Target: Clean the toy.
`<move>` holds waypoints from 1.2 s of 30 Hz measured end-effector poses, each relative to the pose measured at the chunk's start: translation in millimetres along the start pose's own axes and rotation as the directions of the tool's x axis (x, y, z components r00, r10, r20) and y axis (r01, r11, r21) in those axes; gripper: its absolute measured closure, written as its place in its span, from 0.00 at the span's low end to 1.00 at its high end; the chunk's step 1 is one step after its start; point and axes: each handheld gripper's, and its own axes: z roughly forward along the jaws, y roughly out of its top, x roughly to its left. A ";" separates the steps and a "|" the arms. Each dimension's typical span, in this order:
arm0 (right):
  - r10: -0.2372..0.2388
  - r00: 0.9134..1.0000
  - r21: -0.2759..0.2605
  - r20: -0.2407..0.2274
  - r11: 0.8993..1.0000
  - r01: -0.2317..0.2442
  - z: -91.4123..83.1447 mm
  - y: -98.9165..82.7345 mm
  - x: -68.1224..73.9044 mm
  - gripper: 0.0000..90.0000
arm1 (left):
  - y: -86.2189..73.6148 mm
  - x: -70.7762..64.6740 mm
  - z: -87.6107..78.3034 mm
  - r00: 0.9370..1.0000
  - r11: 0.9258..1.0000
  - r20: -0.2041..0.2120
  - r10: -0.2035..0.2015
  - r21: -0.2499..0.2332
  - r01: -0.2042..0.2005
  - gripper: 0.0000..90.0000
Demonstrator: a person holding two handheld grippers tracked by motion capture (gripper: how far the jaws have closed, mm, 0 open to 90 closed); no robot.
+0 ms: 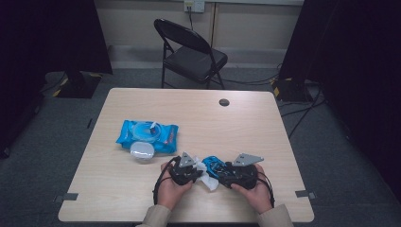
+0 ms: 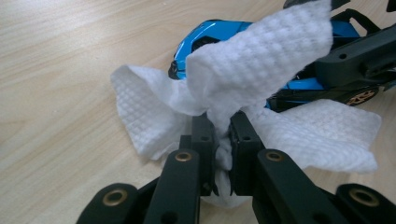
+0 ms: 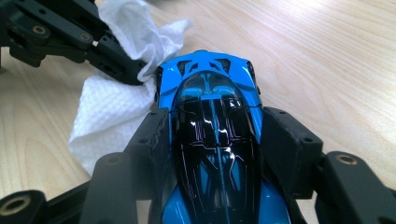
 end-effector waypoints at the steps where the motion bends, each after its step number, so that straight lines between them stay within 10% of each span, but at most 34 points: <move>1: 0.000 1.000 -0.002 0.001 1.000 0.000 0.1 -0.1 0.1 0.48 | -0.4 -0.6 -0.3 1.000 1.000 0.007 -0.002 0.002 0.001 0.93; 36: -0.005 1.000 -0.002 0.006 1.000 0.005 0.4 0.0 0.7 0.48 | 6.6 -63.7 21.6 0.987 0.997 0.145 0.071 0.029 -0.076 0.93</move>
